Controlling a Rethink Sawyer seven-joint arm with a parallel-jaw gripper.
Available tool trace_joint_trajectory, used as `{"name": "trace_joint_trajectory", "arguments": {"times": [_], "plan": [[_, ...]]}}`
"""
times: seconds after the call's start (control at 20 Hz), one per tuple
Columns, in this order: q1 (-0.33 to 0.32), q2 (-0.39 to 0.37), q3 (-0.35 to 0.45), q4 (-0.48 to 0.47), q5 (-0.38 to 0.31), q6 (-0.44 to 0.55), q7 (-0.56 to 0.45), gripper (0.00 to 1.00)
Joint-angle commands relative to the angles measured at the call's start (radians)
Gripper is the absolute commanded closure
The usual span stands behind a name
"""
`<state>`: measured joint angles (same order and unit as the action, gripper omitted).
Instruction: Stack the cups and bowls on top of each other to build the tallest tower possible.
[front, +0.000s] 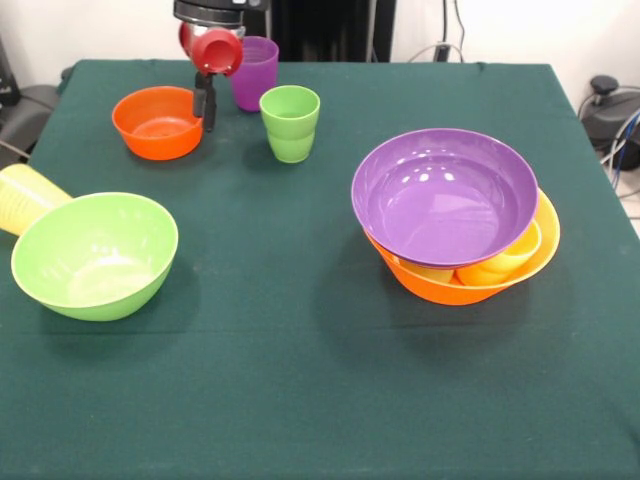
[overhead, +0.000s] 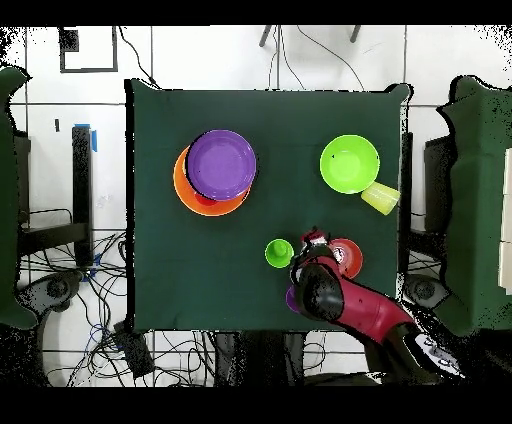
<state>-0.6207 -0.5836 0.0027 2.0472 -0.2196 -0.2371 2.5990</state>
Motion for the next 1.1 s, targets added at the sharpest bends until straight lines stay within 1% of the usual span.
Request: {"name": "trace_joint_trajectory", "arguments": {"times": [0.05,0.25,0.5,0.8,0.95,1.1], "plan": [[-0.025,0.056,0.061,0.01,-0.091,-0.046,0.053,0.0],[-0.055,0.06,0.076,-0.01,-0.112,-0.027,0.047,0.0],[-0.051,0.063,0.072,-0.005,-0.127,-0.045,0.056,0.0],[-0.07,0.044,0.079,0.0,-0.148,-0.03,0.051,0.0],[-0.067,0.051,0.079,-0.004,-0.15,-0.036,0.057,0.0],[-0.061,0.074,0.074,-0.014,-0.152,-0.057,0.065,0.0]]}}
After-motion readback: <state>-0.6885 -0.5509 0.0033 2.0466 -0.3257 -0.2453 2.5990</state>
